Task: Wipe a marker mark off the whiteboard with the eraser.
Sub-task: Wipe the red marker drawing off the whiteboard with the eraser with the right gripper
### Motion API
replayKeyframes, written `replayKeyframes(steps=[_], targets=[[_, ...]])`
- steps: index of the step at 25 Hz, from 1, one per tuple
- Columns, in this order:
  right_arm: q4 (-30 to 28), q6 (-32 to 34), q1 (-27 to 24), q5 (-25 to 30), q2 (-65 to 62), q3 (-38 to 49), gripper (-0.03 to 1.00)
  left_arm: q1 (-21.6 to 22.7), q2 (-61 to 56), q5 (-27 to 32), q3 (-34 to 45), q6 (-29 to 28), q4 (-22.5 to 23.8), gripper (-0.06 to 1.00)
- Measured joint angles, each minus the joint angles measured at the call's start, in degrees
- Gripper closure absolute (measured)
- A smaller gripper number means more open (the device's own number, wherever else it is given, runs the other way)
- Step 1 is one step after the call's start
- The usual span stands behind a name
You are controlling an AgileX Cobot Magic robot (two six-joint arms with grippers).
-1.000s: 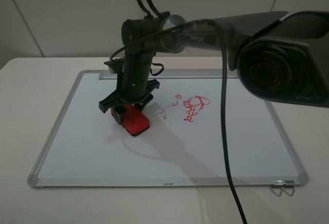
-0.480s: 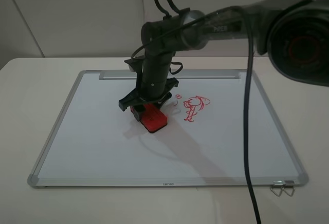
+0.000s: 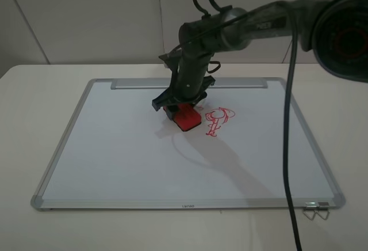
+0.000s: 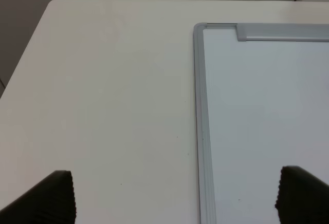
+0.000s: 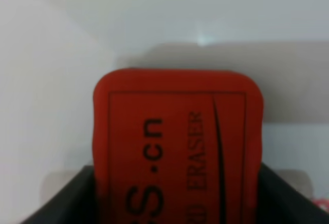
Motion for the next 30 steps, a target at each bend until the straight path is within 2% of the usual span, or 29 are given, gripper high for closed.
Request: replayKeyframes(steps=[6,12,18,25,30], targets=[[-5.4,0.9,-3.5,-6.3,0.5,0.3,0.47,0.0,0.0,0.0,0.0,0.0,0.0,0.17],[-9.2,0.9,-4.3,-10.6,0.6,0.3,0.47,0.0,0.0,0.0,0.0,0.0,0.0,0.17],[-9.4,0.9,-4.3,-11.1,0.6,0.5,0.47,0.0,0.0,0.0,0.0,0.0,0.0,0.17],[-6.8,-0.9,-4.5,-10.7,0.6,0.5,0.47,0.0,0.0,0.0,0.0,0.0,0.0,0.17],[0.7,-9.9,-5.0,-8.0,0.6,0.5,0.47,0.0,0.0,0.0,0.0,0.0,0.0,0.17]])
